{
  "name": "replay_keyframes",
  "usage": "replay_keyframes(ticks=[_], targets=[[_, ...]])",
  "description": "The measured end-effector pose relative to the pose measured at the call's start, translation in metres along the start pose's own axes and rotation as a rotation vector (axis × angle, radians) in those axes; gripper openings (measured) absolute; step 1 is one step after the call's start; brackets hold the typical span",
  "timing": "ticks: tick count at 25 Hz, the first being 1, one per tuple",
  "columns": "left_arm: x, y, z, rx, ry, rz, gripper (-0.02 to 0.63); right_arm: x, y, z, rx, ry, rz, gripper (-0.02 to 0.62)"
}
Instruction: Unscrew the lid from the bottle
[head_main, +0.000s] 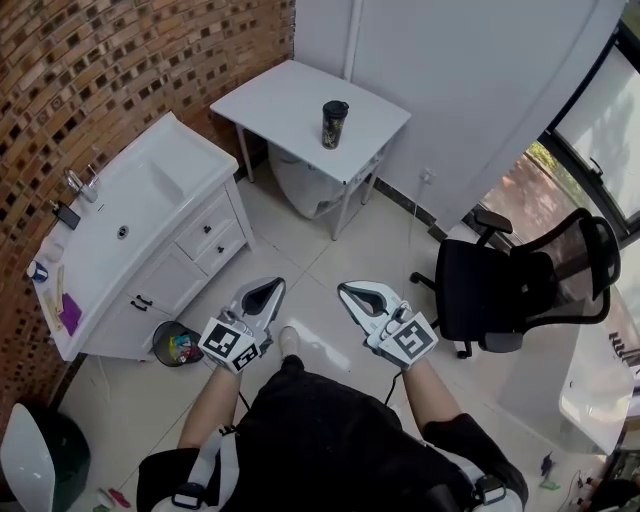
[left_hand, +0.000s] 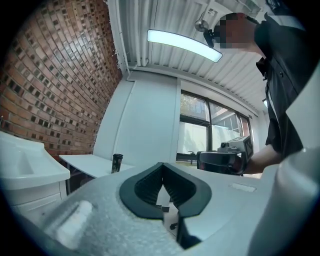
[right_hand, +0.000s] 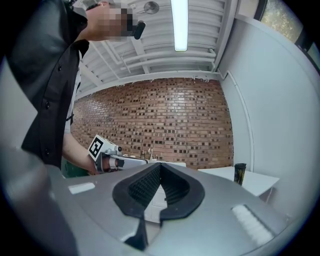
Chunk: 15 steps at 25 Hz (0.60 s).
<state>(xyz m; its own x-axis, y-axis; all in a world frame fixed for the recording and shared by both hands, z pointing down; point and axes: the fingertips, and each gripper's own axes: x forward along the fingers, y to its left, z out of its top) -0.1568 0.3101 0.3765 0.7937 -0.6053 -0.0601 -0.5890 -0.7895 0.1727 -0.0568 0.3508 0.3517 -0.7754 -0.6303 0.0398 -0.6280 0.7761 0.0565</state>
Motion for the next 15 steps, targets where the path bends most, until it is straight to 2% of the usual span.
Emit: replay_keyframes(ticks=[7, 15], targets=[[0.048, 0.071, 0.017, 0.030, -0.005, -0.048, 0.003, 0.066, -0.064, 0.011, 0.015, -0.040, -0.048, 0.006], [0.089, 0.123, 0.028, 0.020, -0.008, -0.120, 0.003, 0.108, -0.113, 0.012, 0.054, -0.056, -0.118, 0.006]])
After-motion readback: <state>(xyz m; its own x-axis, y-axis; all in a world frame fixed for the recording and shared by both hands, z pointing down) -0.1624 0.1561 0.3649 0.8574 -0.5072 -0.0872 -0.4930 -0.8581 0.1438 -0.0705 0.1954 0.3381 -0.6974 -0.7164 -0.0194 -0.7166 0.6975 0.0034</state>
